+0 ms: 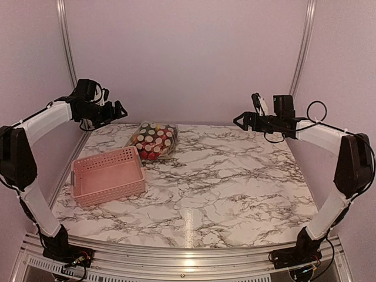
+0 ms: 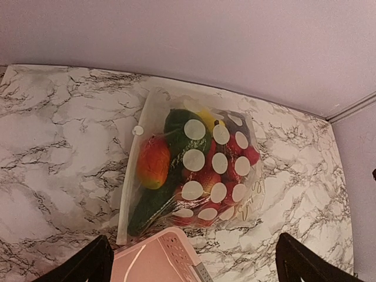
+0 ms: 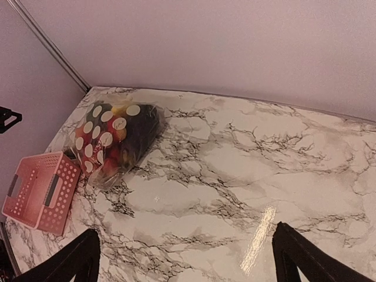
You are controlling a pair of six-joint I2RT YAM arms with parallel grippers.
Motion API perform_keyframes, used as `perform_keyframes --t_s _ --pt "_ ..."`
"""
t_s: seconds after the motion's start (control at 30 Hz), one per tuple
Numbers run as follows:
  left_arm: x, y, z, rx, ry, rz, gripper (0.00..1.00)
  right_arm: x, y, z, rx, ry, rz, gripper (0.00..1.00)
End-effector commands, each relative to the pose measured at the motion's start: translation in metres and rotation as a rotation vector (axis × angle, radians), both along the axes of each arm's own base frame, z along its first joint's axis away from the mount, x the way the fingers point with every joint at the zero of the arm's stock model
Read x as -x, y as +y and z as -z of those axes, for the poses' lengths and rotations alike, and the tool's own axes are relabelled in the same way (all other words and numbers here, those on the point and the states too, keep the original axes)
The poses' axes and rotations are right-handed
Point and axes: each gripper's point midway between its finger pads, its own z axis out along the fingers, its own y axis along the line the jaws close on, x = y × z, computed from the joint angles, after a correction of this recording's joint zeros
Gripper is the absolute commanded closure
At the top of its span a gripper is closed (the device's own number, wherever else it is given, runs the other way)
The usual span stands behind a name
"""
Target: Open the zip-top bag and remove the fake food
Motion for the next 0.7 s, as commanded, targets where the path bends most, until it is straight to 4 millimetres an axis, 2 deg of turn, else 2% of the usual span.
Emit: perform_keyframes --t_s 0.0,0.07,0.23,0.5,0.67 --pt "-0.026 0.016 0.007 0.089 0.010 -0.015 0.01 0.001 -0.001 -0.010 -0.037 -0.003 -0.040 0.01" --pt "-0.037 0.027 0.014 0.130 0.020 -0.020 0.01 0.002 -0.001 -0.010 -0.043 0.001 -0.049 0.01" --pt "-0.058 0.041 0.049 0.204 0.094 -0.003 0.01 0.002 0.000 -0.008 -0.043 0.014 -0.070 0.01" --pt "-0.082 0.032 0.115 0.272 0.204 0.043 0.03 -0.001 -0.002 -0.006 -0.024 0.032 -0.086 0.01" --pt "-0.091 0.023 0.145 0.325 0.238 0.076 0.09 -0.003 -0.002 -0.005 -0.020 0.033 -0.094 0.01"
